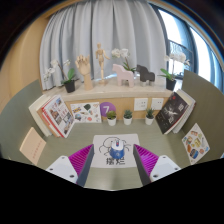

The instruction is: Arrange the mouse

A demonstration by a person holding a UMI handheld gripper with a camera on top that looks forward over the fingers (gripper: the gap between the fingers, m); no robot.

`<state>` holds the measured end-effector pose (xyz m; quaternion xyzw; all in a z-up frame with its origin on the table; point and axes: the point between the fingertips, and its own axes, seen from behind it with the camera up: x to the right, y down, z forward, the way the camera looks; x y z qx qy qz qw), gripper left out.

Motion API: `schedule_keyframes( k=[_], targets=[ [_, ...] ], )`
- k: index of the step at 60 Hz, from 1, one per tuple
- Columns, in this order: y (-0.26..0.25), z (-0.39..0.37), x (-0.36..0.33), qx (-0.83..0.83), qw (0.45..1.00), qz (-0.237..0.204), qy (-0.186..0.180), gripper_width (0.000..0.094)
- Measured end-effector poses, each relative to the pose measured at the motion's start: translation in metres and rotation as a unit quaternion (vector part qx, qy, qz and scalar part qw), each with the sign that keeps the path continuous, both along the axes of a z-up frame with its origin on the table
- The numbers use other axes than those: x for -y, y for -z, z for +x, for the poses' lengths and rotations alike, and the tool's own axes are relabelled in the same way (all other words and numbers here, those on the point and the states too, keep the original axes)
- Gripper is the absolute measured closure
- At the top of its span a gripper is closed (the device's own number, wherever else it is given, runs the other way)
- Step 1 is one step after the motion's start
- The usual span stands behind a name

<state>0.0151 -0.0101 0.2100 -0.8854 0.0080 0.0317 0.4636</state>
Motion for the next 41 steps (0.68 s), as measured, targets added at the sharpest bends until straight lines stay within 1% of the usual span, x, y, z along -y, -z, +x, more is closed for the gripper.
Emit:
schedule_keyframes(
  k=[9, 13, 17, 22, 27, 41],
  targets=[
    [-0.036, 0.008, 0.065, 0.010, 1.000, 0.023, -0.016, 0.0160],
    [-0.043, 0.011, 0.091, 0.010, 0.999, 0.034, -0.019, 0.0159],
    [-0.048, 0.017, 0.112, 0.010, 0.999, 0.036, -0.023, 0.0160],
    [-0.048, 0.025, 0.133, 0.009, 0.999, 0.040, -0.018, 0.0161],
    [-0.043, 0.030, 0.149, 0.014, 0.999, 0.036, -0.017, 0.0162],
    [-0.037, 0.032, 0.168, 0.012, 0.999, 0.038, -0.024, 0.0162]
  ],
)
